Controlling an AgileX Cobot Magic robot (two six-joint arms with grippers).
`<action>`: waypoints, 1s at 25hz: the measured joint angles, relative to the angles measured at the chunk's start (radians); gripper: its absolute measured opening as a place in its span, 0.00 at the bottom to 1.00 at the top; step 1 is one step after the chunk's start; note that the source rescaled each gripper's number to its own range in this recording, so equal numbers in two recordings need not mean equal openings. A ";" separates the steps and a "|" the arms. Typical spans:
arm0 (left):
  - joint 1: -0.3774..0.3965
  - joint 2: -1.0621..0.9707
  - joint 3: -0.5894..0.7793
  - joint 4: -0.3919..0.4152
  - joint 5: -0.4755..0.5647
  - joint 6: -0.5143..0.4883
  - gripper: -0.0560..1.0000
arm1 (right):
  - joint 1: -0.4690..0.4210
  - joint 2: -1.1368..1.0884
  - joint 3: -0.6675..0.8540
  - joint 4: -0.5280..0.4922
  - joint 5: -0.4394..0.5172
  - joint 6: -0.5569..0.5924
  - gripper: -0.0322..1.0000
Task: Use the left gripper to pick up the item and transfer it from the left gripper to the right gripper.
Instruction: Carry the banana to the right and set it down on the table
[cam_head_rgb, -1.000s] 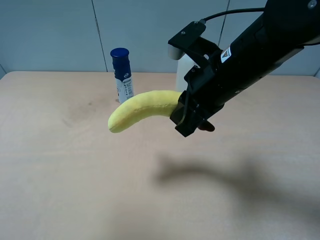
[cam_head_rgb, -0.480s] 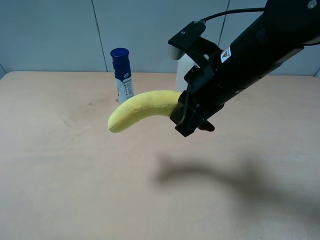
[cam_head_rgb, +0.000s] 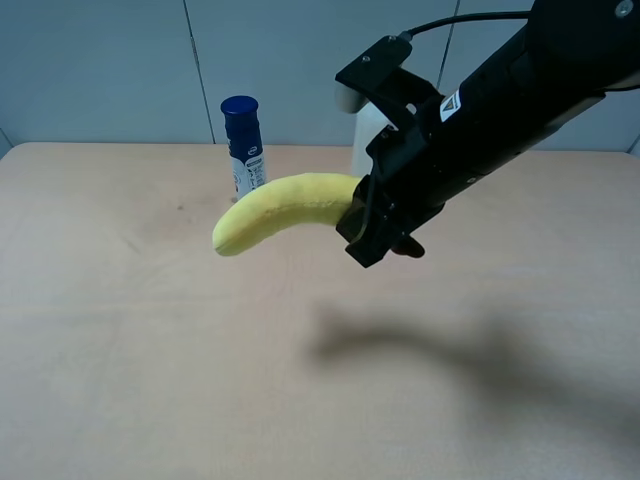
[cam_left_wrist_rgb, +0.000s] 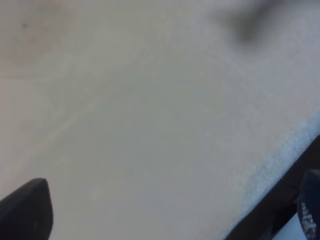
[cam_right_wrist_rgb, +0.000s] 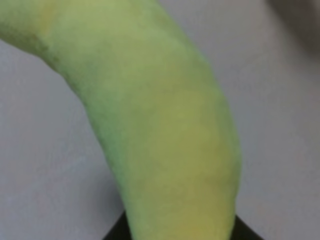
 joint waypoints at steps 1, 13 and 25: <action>0.000 0.000 0.005 0.000 -0.013 -0.006 0.97 | 0.000 0.000 0.000 0.001 -0.005 0.003 0.05; 0.000 0.000 0.038 -0.005 -0.088 -0.075 0.96 | 0.000 0.000 0.000 0.006 -0.029 0.018 0.05; 0.284 0.000 0.038 -0.005 -0.089 -0.075 0.96 | 0.000 0.000 0.000 0.006 -0.031 0.018 0.05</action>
